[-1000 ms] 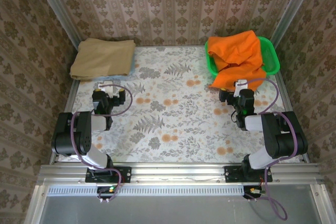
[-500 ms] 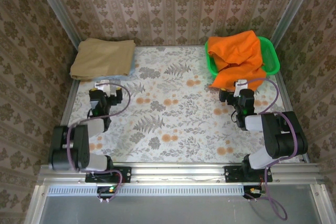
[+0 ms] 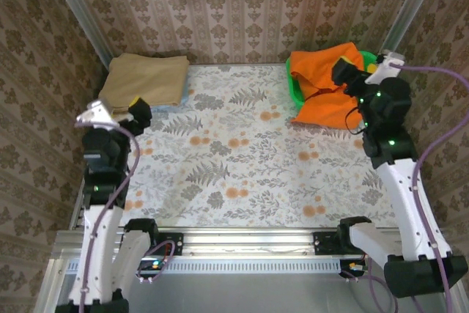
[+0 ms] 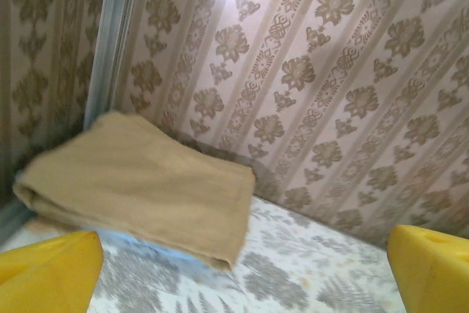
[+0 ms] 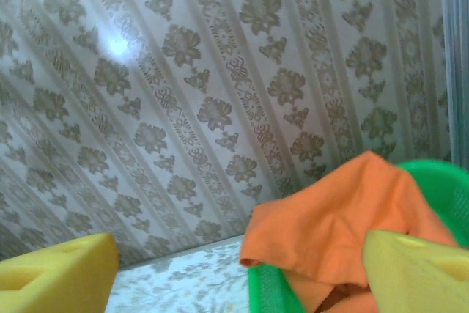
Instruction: Fold and stack the trousers
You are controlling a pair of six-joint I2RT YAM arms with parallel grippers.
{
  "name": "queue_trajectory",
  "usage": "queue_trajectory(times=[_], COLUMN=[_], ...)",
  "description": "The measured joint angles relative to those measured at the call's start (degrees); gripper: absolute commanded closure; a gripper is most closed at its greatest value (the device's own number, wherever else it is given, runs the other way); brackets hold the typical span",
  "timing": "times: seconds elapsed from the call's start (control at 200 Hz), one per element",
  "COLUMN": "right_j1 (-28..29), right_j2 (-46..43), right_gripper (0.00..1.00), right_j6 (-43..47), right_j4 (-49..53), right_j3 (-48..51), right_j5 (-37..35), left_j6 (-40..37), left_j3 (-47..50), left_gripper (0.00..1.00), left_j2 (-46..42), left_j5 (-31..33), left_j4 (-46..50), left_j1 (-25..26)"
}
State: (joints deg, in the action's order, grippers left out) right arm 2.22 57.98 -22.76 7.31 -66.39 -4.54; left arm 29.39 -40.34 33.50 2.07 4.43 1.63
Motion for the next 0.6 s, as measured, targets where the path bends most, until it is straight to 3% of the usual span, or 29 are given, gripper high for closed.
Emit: queue_trajectory(times=[0.06, 0.17, 0.355, 0.6], right_j1=[0.4, 1.0, 0.8, -0.5], right_j2=[3.7, 14.6, 32.8, 52.2], right_gripper=[0.14, 0.16, 0.17, 0.08], right_j6=[-0.7, -0.6, 2.3, 7.7], right_j4=[4.6, 12.7, 20.9, 27.4], right_j3=[-3.5, -10.3, -16.8, -33.0], right_j5=[0.8, 0.3, -1.8, -8.1], left_j6=[6.0, 12.4, 14.1, 13.5], left_j3=[5.1, 7.8, 5.7, 4.7], left_gripper=[0.26, 0.29, 0.29, 0.26], left_j2=[-2.7, 1.6, 11.4, 11.5], left_j5=[-4.0, -11.6, -20.2, -21.8], left_j4=[-1.0, -0.7, 0.4, 1.6], left_j1=[-2.9, -5.6, -1.6, 2.5])
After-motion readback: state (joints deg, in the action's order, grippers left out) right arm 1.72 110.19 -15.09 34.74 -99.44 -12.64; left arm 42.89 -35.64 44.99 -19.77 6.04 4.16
